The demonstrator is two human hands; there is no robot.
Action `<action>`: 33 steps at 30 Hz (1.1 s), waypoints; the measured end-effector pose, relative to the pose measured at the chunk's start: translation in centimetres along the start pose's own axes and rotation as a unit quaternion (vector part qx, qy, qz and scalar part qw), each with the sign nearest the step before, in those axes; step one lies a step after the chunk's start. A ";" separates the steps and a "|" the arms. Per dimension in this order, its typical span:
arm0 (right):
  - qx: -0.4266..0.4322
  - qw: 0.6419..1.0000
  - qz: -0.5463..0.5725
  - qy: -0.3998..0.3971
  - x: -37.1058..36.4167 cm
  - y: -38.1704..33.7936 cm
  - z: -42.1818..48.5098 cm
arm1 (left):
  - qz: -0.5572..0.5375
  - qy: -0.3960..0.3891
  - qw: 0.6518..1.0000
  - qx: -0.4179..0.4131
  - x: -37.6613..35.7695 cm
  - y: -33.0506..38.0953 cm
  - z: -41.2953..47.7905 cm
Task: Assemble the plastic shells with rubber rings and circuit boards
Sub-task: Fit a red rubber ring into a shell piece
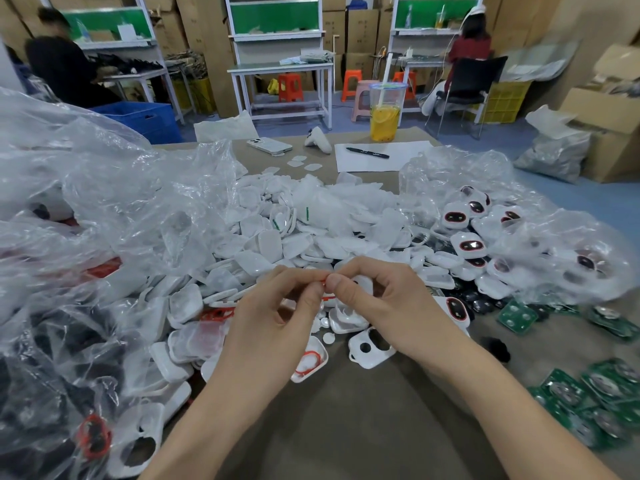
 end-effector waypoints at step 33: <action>0.023 0.969 0.245 -0.007 0.4 0.7 0.9 | -0.213 0.074 0.974 -0.015 2.1 -1.4 -0.1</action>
Point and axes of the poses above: each hand's wrist, its own z-axis towards the middle knuckle, its own x-axis out of the back of the hand, y = z × x, the point moved 10 cm from there along z, towards the middle knuckle, and after that the axes turned 13 degrees about -y, right-handed, at the moved point
